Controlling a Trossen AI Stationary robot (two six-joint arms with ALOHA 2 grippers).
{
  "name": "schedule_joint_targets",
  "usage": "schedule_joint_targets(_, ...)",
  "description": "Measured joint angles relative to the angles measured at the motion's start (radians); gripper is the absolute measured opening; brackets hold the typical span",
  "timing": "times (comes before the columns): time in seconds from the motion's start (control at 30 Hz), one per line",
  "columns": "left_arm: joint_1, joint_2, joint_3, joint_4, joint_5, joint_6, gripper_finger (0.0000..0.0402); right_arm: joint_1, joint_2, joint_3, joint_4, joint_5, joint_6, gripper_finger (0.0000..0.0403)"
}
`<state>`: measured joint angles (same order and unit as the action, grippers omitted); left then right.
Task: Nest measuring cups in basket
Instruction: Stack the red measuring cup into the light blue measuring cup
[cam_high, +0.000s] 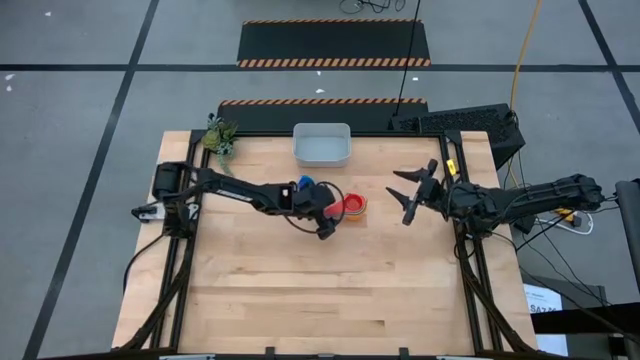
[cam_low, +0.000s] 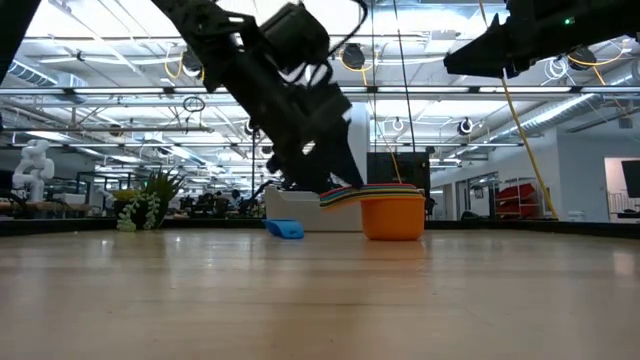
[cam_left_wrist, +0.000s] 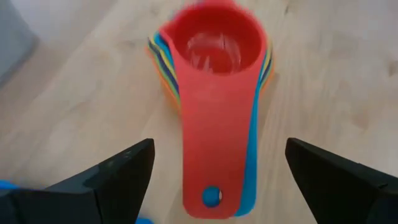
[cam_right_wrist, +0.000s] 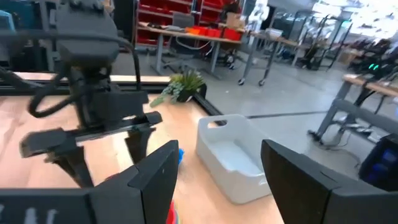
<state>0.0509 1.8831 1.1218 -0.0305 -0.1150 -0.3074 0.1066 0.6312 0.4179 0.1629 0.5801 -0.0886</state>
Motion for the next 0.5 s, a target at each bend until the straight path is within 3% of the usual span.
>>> schedule_joint_targets(0.17,0.000,0.067,0.036,0.009,0.000,0.014,0.0365,0.001,0.003,0.000,-0.007,-0.017,0.033,0.0224)
schedule_joint_targets(0.37,0.001,0.094,0.043,0.003,-0.081,0.013,0.0365,0.000,0.002,0.000,-0.005,-0.058,0.042,0.0224)
schedule_joint_targets(0.5,0.000,0.087,0.043,0.009,-0.088,0.016,0.0340,0.000,0.002,0.000,-0.003,-0.058,0.033,0.0224)
